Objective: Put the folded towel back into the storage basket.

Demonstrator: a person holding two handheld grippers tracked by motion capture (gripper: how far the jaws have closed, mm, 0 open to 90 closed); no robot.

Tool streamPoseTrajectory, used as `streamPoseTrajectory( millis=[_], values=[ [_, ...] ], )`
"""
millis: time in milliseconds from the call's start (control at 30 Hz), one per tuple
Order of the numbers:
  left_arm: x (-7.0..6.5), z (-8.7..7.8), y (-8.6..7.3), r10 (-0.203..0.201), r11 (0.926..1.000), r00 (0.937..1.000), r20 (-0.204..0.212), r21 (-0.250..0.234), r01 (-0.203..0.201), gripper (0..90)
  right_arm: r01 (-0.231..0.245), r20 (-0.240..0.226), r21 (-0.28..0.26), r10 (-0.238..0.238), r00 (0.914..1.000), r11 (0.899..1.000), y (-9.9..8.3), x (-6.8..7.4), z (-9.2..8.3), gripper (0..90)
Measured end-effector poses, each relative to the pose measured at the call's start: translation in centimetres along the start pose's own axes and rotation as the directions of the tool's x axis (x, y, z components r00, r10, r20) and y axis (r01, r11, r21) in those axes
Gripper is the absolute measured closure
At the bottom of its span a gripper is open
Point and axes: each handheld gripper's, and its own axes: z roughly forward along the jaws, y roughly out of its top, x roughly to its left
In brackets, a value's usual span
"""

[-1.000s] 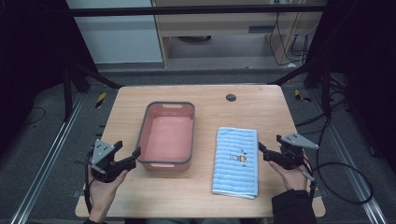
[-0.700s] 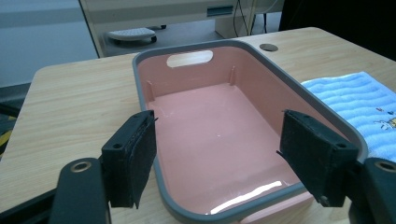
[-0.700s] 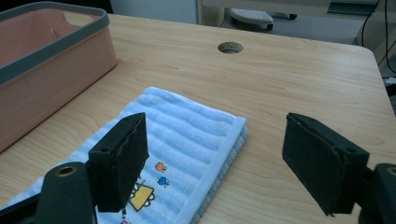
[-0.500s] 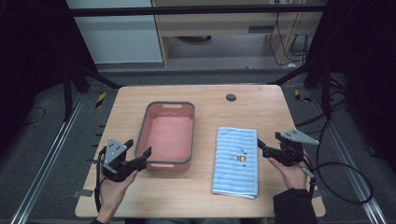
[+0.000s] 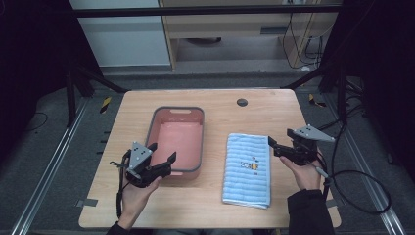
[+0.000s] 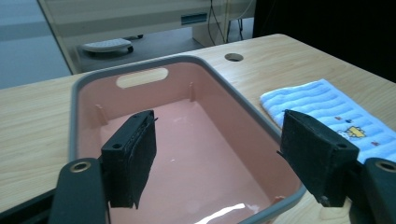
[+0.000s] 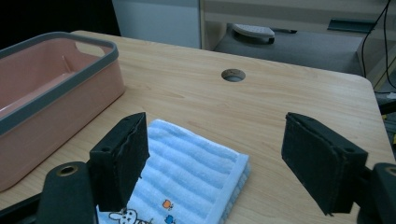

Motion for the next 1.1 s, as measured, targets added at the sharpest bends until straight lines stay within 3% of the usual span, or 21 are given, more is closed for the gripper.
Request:
streamPoseTrajectory(
  millis=[400,1100],
  values=[
    [-2.7,1.6,-0.1,0.022,0.9996,0.9989,0.040,0.014,-0.023,28.5,-0.013,0.003,0.010,0.013,0.9999,1.000,0.6,-0.3,0.7,24.9],
    [-7.3,4.4,-0.2,0.056,0.9971,0.9902,0.128,0.043,-0.062,29.2,0.002,0.026,0.050,-0.004,0.9997,0.999,0.7,-0.9,2.6,26.4]
  ],
)
